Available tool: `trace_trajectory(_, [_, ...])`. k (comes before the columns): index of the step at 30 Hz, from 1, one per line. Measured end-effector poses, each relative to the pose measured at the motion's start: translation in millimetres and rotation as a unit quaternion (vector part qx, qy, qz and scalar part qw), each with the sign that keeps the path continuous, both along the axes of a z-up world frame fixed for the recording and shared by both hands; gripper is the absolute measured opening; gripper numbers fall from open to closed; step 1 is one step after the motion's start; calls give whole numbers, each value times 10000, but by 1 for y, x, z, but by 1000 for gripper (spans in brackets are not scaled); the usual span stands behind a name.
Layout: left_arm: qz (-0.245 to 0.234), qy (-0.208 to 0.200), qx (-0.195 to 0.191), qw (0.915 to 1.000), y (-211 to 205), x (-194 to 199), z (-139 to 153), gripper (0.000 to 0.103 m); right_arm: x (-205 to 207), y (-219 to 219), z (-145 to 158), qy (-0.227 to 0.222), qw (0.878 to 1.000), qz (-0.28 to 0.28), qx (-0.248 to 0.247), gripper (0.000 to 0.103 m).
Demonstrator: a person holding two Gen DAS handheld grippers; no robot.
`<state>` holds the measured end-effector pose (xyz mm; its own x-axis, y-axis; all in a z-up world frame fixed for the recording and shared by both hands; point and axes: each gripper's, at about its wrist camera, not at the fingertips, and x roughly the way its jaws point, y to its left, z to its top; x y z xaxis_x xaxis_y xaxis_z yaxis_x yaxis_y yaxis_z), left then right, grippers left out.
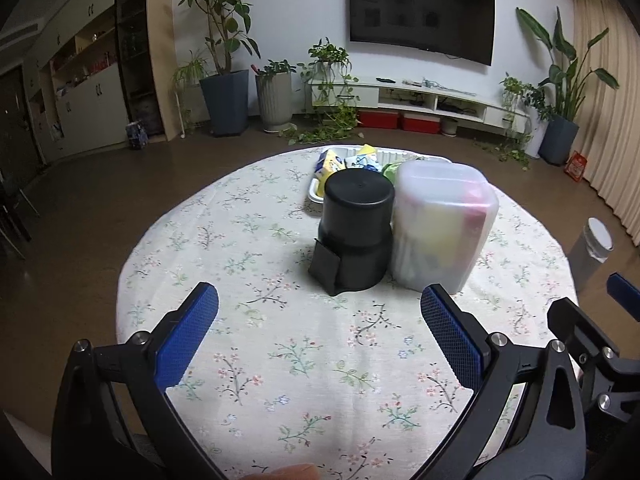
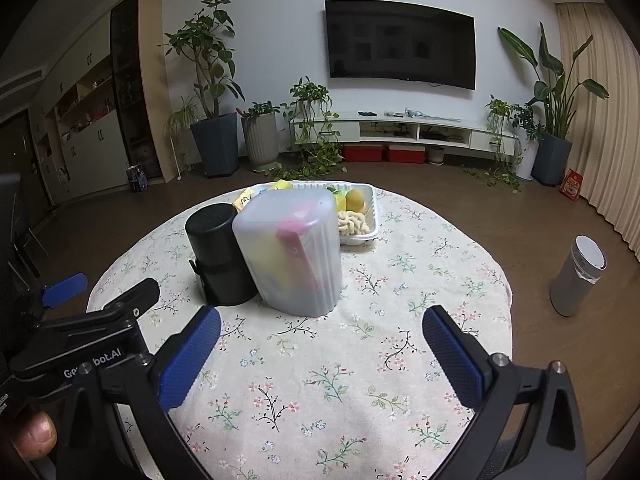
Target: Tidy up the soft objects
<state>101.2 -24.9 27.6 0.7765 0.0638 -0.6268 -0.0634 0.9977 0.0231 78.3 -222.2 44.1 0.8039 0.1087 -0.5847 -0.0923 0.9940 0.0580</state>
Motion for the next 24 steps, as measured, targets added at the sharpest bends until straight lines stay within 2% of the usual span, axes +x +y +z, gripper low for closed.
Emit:
trace_trajectory(8, [9, 92, 110, 9999, -2, 1, -1, 103, 2, -2, -1, 1, 10000, -47, -22, 103])
trace_trajectory(18, [-22, 92, -63, 9999, -1, 1, 1, 103, 1, -5, -1, -13, 10000, -83, -26, 103])
trace_trajectory(24, [-11, 115, -25, 9999, -2, 1, 0, 103, 1, -6, -2, -15, 9999, -104, -34, 103])
